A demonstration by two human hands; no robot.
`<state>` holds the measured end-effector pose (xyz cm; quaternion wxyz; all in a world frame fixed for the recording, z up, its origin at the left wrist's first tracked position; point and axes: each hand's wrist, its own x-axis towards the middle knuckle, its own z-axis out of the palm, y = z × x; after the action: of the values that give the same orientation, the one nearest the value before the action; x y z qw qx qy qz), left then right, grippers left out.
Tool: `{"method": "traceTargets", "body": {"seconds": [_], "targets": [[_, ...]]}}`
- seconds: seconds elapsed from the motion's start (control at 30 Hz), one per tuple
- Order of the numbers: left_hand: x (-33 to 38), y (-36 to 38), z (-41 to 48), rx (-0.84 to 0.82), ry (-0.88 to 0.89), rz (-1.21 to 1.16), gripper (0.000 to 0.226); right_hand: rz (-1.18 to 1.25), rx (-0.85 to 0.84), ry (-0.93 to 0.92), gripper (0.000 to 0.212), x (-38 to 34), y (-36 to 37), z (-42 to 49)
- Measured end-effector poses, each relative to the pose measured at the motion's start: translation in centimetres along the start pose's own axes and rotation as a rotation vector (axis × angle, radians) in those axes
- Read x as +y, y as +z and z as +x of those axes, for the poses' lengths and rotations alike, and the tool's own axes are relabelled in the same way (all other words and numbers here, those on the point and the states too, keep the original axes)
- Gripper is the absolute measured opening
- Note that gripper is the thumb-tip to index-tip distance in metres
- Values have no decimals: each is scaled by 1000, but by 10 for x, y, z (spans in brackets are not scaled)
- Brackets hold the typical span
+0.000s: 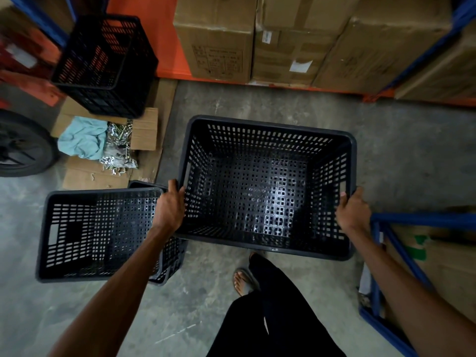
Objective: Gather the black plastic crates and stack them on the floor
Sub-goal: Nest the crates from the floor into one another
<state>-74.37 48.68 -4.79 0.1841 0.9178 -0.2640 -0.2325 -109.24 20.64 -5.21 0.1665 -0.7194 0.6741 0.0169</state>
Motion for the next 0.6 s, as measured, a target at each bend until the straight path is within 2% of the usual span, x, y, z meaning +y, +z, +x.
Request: {"method": "traceTargets", "body": {"seconds": [0.17,0.37,0.6], "targets": [[0,2,-5,15,-4,42,17,9,-49,-16,34,2,-7,2],[11,6,-2,32,5,4,20,42,6,-10,35,5,-8,6],[12,7,2,119,1,159,27,57,54,2,33,3,2,10]]}}
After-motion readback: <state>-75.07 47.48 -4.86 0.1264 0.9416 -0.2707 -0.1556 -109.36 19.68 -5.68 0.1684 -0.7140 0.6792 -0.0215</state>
